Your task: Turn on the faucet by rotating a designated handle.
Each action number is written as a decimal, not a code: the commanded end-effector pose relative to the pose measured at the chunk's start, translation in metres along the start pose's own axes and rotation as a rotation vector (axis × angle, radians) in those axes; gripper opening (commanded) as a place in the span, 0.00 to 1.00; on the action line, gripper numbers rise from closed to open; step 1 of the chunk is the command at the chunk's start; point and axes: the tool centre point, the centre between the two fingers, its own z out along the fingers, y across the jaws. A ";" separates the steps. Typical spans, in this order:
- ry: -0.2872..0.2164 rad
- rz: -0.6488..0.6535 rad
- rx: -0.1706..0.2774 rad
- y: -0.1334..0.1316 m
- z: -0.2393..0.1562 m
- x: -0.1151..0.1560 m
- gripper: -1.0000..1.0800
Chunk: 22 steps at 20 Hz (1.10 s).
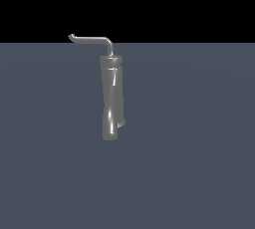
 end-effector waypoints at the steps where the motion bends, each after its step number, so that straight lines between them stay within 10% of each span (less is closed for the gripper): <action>1: -0.002 0.057 0.005 -0.007 0.004 0.011 0.00; 22: -0.019 0.535 0.021 -0.071 0.057 0.097 0.00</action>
